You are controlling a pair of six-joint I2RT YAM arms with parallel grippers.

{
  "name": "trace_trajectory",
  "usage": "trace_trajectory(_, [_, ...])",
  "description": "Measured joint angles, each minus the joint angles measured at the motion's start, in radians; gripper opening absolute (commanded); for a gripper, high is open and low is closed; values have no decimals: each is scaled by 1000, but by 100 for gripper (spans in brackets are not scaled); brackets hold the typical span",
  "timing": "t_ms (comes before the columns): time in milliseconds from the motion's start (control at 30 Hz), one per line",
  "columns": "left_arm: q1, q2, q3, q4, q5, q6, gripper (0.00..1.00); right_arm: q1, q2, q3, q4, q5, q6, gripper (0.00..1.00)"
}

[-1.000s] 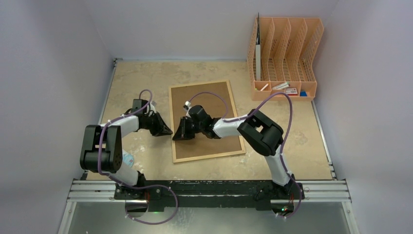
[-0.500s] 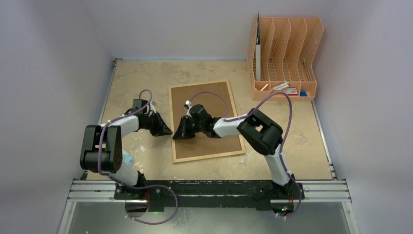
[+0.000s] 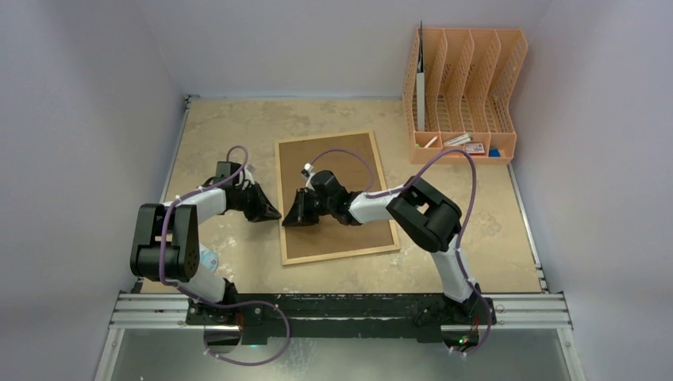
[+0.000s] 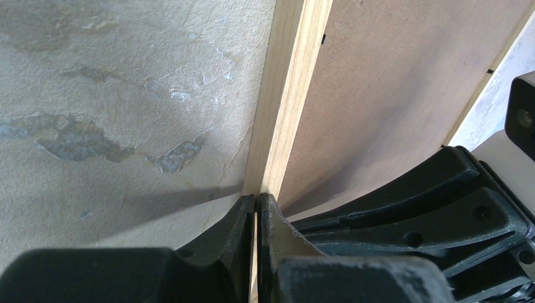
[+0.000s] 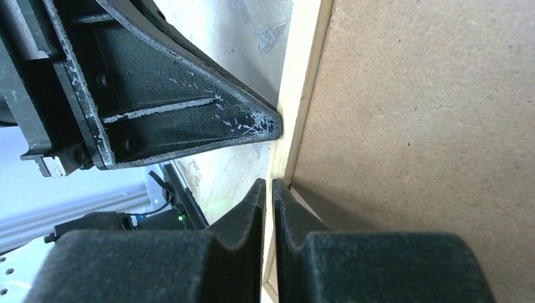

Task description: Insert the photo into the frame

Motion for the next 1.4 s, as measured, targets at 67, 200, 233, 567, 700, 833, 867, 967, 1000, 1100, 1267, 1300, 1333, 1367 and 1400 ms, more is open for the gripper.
trace_trajectory(67, [0,0,0,0,0,0,2,-3,0,-2,2,0,-1,11])
trace_trajectory(200, [0,0,0,0,-1,0,2,-18,2,-17,3,3,-10,11])
trace_trajectory(233, [0,0,0,0,-1,0,2,-20,2,-17,4,1,-11,11])
trace_trajectory(567, [0,-3,-4,3,-2,-1,2,-20,-6,-50,72,-7,-35,12])
trace_trajectory(700, [0,-4,-4,4,-2,-1,2,-20,-16,-68,108,-18,-42,11])
trace_trajectory(833, [0,-4,-5,5,-2,-1,2,-20,-20,-72,153,-40,-41,10])
trace_trajectory(867, [0,-4,-5,5,-1,-1,2,-20,-21,-72,167,-50,-41,10])
trace_trajectory(967, [0,-4,-6,7,-1,-1,2,-20,-21,-72,193,-62,-37,9])
trace_trajectory(1000, [0,-4,-6,8,-1,-1,2,-20,-21,-72,195,-67,-37,9])
trace_trajectory(1100, [0,-4,-6,8,0,-1,2,-20,-21,-72,196,-77,-35,9])
trace_trajectory(1267, [0,-4,-6,8,0,-1,2,-20,-20,-72,196,-80,-34,9])
trace_trajectory(1300, [0,-4,-6,8,0,-1,2,-20,-19,-72,196,-81,-34,9])
trace_trajectory(1333, [0,-4,-6,8,0,-1,1,-20,-18,-72,196,-81,-34,9])
trace_trajectory(1367, [0,-4,-6,8,0,-1,1,-20,-15,-72,196,-81,-34,9])
trace_trajectory(1400, [0,-4,-6,8,0,-1,2,-20,-13,-72,195,-81,-34,9])
